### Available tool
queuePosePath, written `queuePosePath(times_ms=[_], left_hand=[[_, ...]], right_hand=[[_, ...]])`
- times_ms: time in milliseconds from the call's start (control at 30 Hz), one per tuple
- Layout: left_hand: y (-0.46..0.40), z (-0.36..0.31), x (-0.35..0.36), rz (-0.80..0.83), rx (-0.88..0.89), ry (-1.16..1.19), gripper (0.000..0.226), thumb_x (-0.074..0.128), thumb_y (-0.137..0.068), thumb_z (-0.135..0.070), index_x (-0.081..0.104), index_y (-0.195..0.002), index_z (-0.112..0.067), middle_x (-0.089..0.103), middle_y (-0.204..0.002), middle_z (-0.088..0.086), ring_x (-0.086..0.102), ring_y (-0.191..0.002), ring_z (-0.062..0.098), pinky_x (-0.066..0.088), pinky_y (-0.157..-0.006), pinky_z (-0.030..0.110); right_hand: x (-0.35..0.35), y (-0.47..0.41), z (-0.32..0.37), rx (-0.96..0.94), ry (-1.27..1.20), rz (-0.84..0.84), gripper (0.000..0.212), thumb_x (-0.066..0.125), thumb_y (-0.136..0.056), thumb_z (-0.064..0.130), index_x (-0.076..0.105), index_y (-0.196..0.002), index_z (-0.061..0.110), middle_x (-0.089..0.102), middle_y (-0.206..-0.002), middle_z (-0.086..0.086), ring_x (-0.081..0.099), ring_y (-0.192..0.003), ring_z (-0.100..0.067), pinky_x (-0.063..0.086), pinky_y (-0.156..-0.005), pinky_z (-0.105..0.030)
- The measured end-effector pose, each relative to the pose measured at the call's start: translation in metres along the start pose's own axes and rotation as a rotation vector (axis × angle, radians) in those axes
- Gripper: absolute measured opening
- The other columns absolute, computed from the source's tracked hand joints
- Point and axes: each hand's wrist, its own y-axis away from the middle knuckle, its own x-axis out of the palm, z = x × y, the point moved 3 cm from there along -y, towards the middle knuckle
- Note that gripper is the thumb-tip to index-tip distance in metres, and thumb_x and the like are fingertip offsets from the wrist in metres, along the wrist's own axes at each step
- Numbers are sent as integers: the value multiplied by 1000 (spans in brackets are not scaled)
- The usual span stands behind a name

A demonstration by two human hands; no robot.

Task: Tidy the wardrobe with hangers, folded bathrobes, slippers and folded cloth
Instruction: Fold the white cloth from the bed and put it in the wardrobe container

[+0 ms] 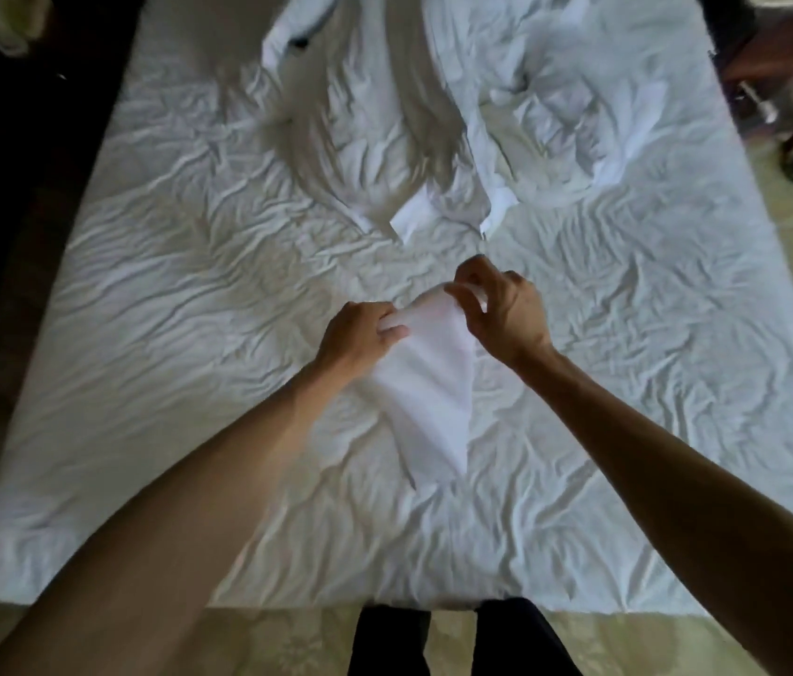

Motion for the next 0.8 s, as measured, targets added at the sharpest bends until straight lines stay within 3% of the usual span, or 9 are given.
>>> queuePosePath(times_ms=[67,200,300,433,633,800], left_hand=[[10,-8,-36,-21,-24,14,42,72,-87,-35,43,-57,-26,54,-63,-1,62,-74,28,30,-55,31],[18,-26,-99,-116,-18,14,37,70,-87,-34,48,-60,-22,58,-66,1,60,-71,26,36,-57,32],[17,-43,-140,-200,35,-23,31,70,-87,-33,50,-66,-22,56,-67,-1,59,-73,26,30,-60,28],[15,-52,-178,-281,48,-62,26,69,-88,-32,54,-71,-18,68,-78,12,64,-77,32,35,-60,30],[23,-48,-177,-318,11,-82,22,70,-89,-29,74,-104,-13,74,-98,8,67,-92,28,40,-68,26],[44,-28,-136,-263,-88,-77,20,72,-88,-24,76,-105,-15,75,-104,6,68,-99,26,52,-80,31]], right_hand=[[-38,-20,24,-27,35,-57,22,60,-96,37,61,-95,16,70,-70,-2,65,-62,-33,44,-56,-31],[-106,-53,49,-70,124,-145,31,51,-94,50,59,-98,20,73,-77,-6,68,-73,-36,51,-61,-37],[-147,-67,50,-77,144,-233,28,53,-94,45,61,-99,18,74,-85,-8,68,-79,-36,51,-63,-37],[-185,-74,38,-53,149,-303,25,57,-94,41,60,-99,17,73,-88,-9,67,-82,-36,43,-64,-34],[-204,-59,3,-22,121,-288,26,54,-92,44,58,-96,18,70,-88,-9,65,-80,-34,42,-63,-33],[-176,-22,-45,88,81,-191,20,59,-92,41,60,-96,21,71,-91,-8,65,-82,-33,49,-68,-37]])
